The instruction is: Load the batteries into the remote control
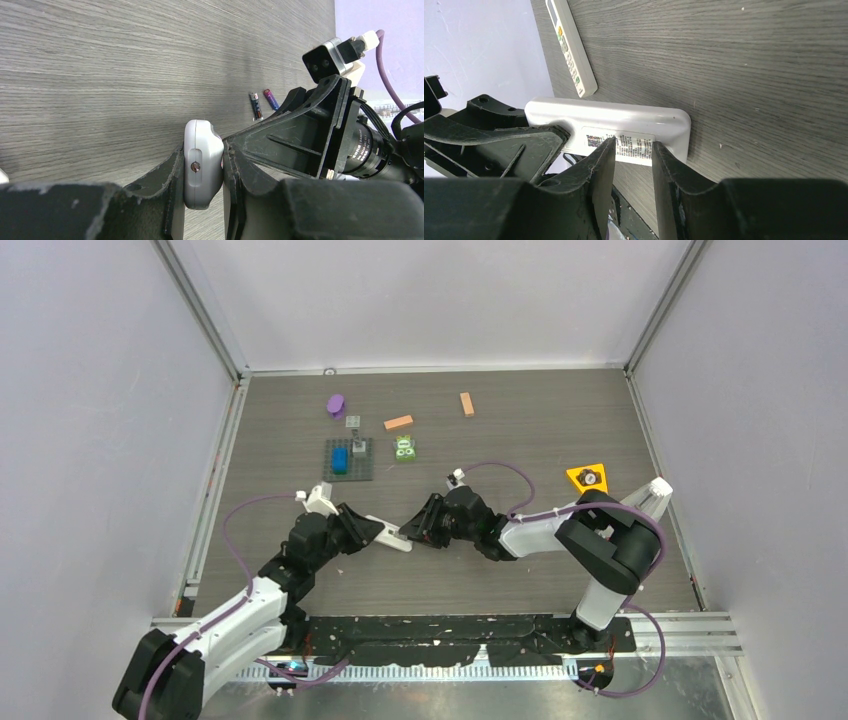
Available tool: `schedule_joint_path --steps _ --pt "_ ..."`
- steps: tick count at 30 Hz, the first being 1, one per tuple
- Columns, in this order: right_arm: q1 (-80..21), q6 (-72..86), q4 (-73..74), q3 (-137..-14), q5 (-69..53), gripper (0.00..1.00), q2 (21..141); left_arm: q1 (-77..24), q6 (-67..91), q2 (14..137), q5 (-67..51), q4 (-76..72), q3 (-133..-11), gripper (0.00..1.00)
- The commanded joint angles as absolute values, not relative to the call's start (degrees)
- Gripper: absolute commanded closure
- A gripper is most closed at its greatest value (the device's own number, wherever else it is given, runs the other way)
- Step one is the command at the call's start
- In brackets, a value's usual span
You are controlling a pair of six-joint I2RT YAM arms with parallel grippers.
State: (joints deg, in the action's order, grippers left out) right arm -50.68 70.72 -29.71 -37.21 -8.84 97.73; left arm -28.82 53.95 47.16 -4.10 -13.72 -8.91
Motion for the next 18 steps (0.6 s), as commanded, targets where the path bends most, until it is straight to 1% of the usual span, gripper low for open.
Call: schedule_joint_path --steps 1,11,18 --pt "-51.0 70.1 -29.2 -38.5 -7.7 0.62 95.9 -28.9 50.2 49.2 -0.5 -3.3 -8.1 1.0" --pt "-51.0 68.5 -27.6 -38.9 -7.6 0.61 95.2 -28.9 50.3 49.6 -0.5 -3.0 -8.4 1.0" --pt "-50.9 68.5 -30.6 -39.2 -9.8 0.61 97.0 -28.9 50.3 50.0 -0.9 -3.2 -8.4 1.0"
